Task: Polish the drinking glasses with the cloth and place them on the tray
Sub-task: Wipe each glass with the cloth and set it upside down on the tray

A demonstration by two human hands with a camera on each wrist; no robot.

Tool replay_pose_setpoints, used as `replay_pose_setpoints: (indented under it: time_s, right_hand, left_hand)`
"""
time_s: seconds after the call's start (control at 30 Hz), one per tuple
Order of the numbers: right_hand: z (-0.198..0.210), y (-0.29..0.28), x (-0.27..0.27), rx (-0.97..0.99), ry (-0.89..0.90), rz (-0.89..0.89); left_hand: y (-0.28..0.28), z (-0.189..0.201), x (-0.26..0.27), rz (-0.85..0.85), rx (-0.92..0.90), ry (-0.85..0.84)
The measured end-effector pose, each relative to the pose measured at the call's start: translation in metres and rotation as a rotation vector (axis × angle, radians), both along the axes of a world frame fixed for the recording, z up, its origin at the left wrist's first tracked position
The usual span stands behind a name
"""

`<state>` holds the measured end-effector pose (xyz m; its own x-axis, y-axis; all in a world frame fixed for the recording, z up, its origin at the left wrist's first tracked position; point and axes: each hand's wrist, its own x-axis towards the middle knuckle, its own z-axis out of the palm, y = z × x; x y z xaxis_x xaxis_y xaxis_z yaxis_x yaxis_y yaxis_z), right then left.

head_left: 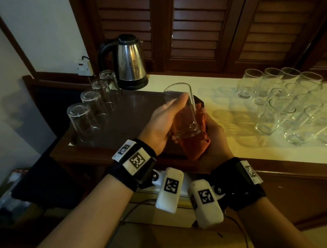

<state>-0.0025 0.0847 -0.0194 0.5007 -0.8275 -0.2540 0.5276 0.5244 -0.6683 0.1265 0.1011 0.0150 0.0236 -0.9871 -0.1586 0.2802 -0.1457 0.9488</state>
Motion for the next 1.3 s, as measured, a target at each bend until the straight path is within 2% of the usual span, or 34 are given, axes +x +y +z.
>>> replay_pose_setpoints:
  time_s: [0.1, 0.27, 0.37, 0.47, 0.53, 0.67, 0.77, 0.9, 0.97, 1.07, 1.17, 1.3]
  right_hand:
    - [0.012, -0.001, -0.011, -0.016, 0.046, -0.015]
    - [0.025, -0.007, -0.019, -0.111, 0.039, -0.18]
    - [0.03, -0.005, -0.013, -0.222, 0.097, -0.299]
    - [0.031, -0.003, -0.008, -0.437, 0.23, -0.397]
    - [0.027, -0.002, -0.007, -0.527, 0.273, -0.408]
    - [0.027, 0.001, -0.006, -0.503, 0.309, -0.361]
    - [0.028, 0.004, -0.006, -0.607, 0.358, -0.366]
    - [0.03, 0.007, -0.006, -0.659, 0.246, -0.386]
    - [0.029, 0.005, -0.002, -0.661, 0.31, -0.41]
    - [0.03, 0.005, 0.0, -0.731, 0.381, -0.453]
    - [0.032, 0.004, 0.001, -0.83, 0.348, -0.469]
    - [0.026, 0.002, 0.008, -0.776, 0.284, -0.446]
  left_hand:
    - [0.0, 0.001, 0.006, -0.019, -0.032, 0.042]
    - [-0.002, -0.002, 0.019, 0.06, -0.137, -0.087]
    - [0.008, -0.005, 0.019, 0.039, -0.206, -0.11]
    - [0.015, -0.008, 0.022, 0.003, -0.264, -0.116]
    - [0.018, -0.009, 0.025, 0.006, -0.298, -0.129]
    - [0.024, -0.007, 0.026, 0.012, -0.362, -0.209]
    - [0.025, -0.01, 0.027, 0.022, -0.301, -0.158]
    - [0.028, -0.004, 0.025, 0.04, -0.372, -0.2]
    - [0.029, 0.001, 0.024, 0.04, -0.402, -0.245]
    - [0.029, -0.001, 0.025, 0.069, -0.369, -0.192]
    - [0.028, -0.002, 0.025, 0.088, -0.332, -0.115]
    - [0.025, 0.001, 0.023, 0.143, -0.408, -0.191]
